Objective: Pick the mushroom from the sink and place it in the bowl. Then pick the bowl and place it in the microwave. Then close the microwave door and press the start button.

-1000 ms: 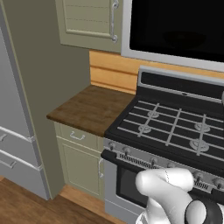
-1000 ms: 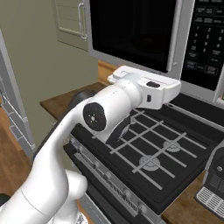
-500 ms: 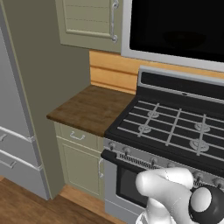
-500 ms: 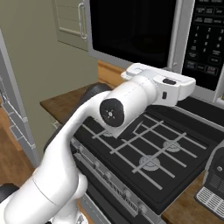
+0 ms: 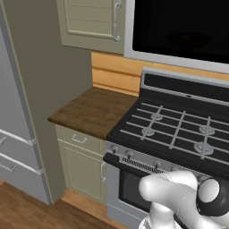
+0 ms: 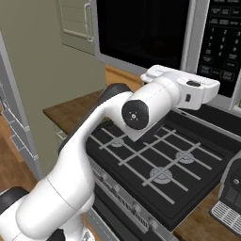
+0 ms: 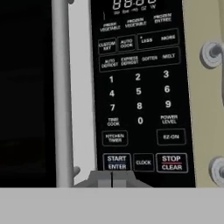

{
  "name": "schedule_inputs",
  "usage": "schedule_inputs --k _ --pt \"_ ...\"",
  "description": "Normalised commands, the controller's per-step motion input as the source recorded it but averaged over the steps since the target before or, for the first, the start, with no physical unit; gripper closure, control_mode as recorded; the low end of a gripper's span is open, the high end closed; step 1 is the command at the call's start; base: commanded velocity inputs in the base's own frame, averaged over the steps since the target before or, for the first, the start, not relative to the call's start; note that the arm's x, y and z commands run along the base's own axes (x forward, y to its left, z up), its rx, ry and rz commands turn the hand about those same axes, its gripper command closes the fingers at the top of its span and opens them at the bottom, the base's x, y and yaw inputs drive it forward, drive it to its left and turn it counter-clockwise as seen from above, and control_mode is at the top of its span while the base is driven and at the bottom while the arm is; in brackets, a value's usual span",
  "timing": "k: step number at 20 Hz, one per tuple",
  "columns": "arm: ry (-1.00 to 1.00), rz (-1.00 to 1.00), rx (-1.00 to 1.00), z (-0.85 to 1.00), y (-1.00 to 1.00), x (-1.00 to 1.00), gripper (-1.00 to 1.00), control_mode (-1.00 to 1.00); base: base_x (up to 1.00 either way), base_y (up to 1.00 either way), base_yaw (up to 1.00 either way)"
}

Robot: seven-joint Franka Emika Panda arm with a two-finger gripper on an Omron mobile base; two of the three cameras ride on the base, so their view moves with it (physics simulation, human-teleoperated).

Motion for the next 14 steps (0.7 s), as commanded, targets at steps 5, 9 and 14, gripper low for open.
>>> schedule_inputs --k 5,9,14 --pt "0.00 0.00 0.00 0.00 -0.06 0.22 1.00 -1.00 0.00 0.00 0.00" --pt "0.00 0.00 0.00 0.00 -0.06 0.18 1.00 -1.00 0.00 0.00 0.00" --pt "0.00 0.00 0.00 -0.01 -0.02 0.21 1.00 -1.00 0.00 0.00 0.00"
